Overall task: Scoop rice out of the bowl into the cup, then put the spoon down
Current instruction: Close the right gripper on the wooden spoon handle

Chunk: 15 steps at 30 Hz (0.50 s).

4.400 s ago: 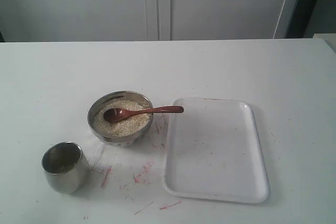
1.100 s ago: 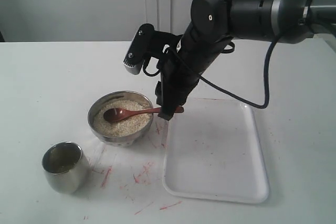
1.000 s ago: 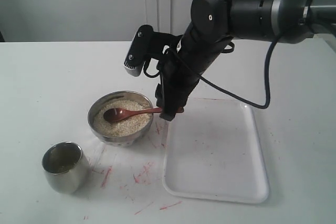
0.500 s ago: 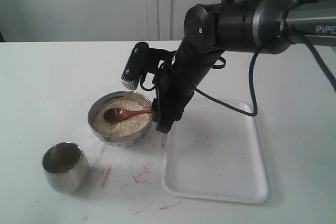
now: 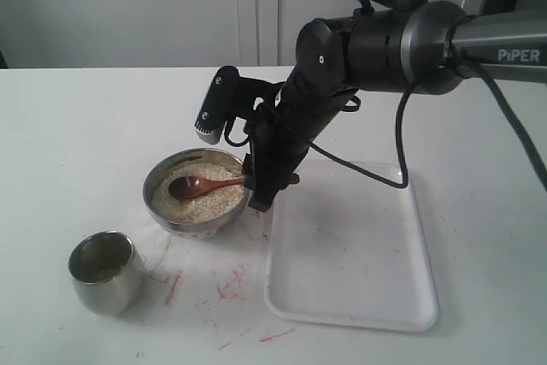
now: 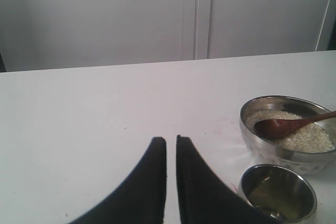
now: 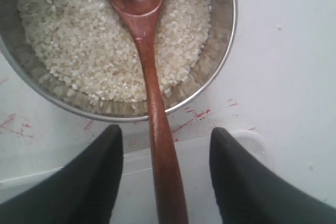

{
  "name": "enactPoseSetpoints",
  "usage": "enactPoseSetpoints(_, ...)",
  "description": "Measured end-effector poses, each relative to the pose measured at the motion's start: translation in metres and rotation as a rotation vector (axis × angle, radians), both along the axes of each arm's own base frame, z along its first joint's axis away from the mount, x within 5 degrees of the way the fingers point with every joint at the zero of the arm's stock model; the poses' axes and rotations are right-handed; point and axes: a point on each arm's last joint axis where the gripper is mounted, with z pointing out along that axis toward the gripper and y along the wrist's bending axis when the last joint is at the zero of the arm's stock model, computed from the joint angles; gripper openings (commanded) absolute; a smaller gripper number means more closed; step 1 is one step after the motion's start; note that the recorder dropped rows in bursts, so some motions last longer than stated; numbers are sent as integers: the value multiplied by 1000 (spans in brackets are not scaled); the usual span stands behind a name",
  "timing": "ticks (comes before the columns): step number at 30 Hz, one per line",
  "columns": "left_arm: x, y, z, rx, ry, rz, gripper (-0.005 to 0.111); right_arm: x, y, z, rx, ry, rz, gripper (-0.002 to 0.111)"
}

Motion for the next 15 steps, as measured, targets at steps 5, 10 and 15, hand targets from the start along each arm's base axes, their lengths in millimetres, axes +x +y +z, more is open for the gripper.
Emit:
enactPoseSetpoints(5,0,0,0,0,0,0,14,0,0,-4,-6,15,-1,48)
enactPoseSetpoints(10,0,0,0,0,0,0,14,2,-3,-9,-11,31,-16,48)
enactPoseSetpoints(15,0,0,0,0,0,0,14,8,-13,-10,-9,34,-50,48)
